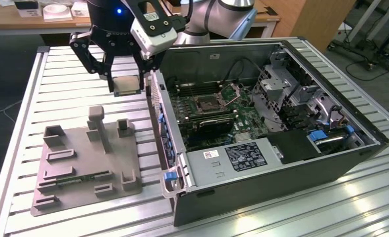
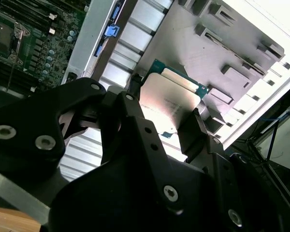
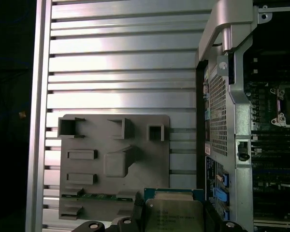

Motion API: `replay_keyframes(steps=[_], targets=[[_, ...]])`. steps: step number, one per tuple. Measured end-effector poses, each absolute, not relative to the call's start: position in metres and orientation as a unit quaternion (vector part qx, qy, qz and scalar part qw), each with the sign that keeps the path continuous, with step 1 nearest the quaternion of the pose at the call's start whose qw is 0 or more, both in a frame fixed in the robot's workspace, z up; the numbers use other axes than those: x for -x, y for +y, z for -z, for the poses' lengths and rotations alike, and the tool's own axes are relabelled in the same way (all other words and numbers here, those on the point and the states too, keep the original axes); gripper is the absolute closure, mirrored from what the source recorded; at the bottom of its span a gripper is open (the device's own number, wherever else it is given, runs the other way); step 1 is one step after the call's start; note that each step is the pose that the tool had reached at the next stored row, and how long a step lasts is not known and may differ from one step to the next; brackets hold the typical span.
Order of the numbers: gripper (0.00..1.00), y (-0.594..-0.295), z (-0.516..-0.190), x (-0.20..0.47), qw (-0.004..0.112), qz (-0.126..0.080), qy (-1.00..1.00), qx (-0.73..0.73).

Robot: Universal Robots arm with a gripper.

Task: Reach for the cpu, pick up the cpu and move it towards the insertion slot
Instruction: 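Pick up the cpu and move it towards the insertion slot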

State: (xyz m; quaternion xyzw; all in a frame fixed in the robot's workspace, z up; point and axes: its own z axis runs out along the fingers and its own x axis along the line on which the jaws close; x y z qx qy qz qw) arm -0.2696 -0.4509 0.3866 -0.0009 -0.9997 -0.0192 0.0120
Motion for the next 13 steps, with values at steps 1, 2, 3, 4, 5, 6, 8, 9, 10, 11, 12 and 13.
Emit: replay_keyframes(steps=[1, 2, 3, 4, 5, 6, 8, 9, 10, 11, 12, 13], targets=[[0.45, -0.4509, -0.3866, 0.2692, 0.012, 0.019, -1.000, 0.001], [0.45, -0.4509, -0.3866, 0.2689, 0.012, 0.019, -1.000, 0.001], [0.45, -0.4509, -0.3866, 0.2686, 0.012, 0.019, -1.000, 0.001], [0.45, -0.4509, -0.3866, 0.2684, 0.012, 0.019, -1.000, 0.001], [0.45, -0.4509, -0.3866, 0.2681, 0.012, 0.019, -1.000, 0.001], [0.45, -0.4509, -0.3866, 0.2678, 0.012, 0.019, -1.000, 0.001], [0.45, -0.4509, -0.3866, 0.2672, 0.012, 0.019, -1.000, 0.001], [0.45, -0.4509, -0.3866, 0.2668, 0.012, 0.019, -1.000, 0.001], [0.45, -0.4509, -0.3866, 0.2665, 0.012, 0.019, -1.000, 0.001], [0.45, -0.4509, -0.3866, 0.2661, 0.012, 0.019, -1.000, 0.001], [0.45, -0.4509, -0.3866, 0.2657, 0.012, 0.019, -1.000, 0.001], [0.45, -0.4509, -0.3866, 0.2653, 0.012, 0.019, -1.000, 0.001]])
